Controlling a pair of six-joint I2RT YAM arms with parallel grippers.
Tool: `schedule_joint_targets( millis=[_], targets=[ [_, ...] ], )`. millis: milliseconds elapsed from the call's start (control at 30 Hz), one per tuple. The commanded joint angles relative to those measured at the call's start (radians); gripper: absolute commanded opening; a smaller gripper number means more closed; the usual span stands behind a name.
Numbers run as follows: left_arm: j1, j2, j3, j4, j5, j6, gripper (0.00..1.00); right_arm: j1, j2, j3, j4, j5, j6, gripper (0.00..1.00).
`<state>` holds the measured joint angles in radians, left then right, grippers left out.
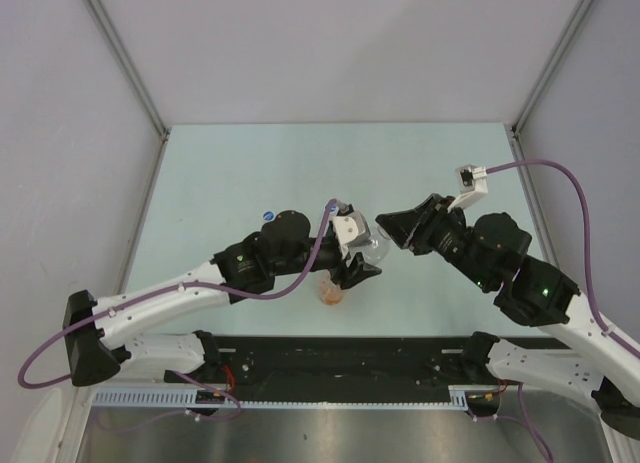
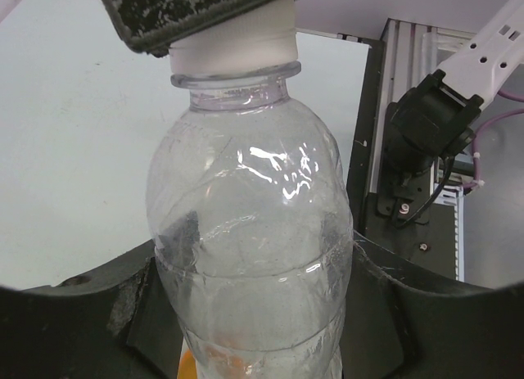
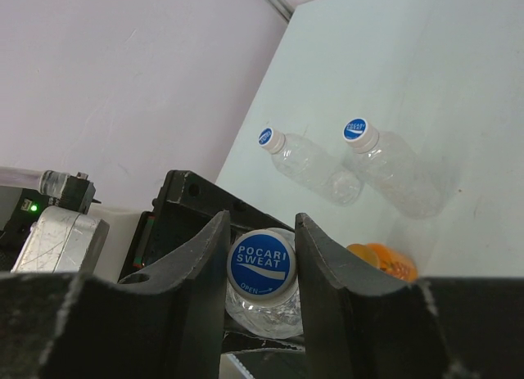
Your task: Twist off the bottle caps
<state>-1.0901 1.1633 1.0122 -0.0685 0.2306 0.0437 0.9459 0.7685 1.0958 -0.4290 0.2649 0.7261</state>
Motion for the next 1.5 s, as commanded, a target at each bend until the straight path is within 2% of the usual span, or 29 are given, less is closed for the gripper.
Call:
schedule_joint_targets(
  millis=[0,200,333,633,900,1167,1233,1333,1367,1433,1467],
  targets=[
    [-0.005,-0.017,0.051,0.047,0.053,0.001,0.0,0.002,-0.011,0.003,0.009,0.013,-0.028,0.0],
    [-0.005,-0.027,0.046,0.064,0.186,-0.018,0.0,0.001,-0.017,0.003,0.044,-0.045,-0.103,0.0],
    [-0.004,-0.036,0.043,0.117,0.372,-0.069,0.0,0.002,-0.02,0.003,0.07,-0.095,-0.155,0.0],
    [-0.002,-0.019,0.065,0.188,0.624,-0.176,0.0,0.001,-0.024,0.003,0.105,-0.199,-0.264,0.0],
    [0.004,0.021,0.071,0.305,0.9,-0.29,0.0,-0.016,-0.063,0.004,0.168,-0.394,-0.413,0.0],
    [0.004,0.047,0.085,0.326,0.993,-0.309,0.0,-0.073,-0.037,0.022,0.185,-0.67,-0.45,0.0],
    [0.004,0.052,0.097,0.306,1.0,-0.291,0.0,-0.085,-0.034,0.026,0.179,-0.7,-0.456,0.0],
    [0.006,0.058,0.127,0.195,0.954,-0.205,0.0,-0.107,-0.034,0.036,0.158,-0.682,-0.458,0.0],
    [0.007,0.056,0.135,0.13,0.89,-0.183,0.0,-0.111,-0.038,0.042,0.151,-0.643,-0.449,0.05],
    [0.013,0.052,0.15,0.079,0.799,-0.127,0.0,-0.133,-0.046,0.045,0.147,-0.607,-0.426,0.45],
    [0.015,0.049,0.152,0.031,0.685,-0.111,0.0,-0.137,-0.051,0.05,0.145,-0.566,-0.4,0.55]
  ],
)
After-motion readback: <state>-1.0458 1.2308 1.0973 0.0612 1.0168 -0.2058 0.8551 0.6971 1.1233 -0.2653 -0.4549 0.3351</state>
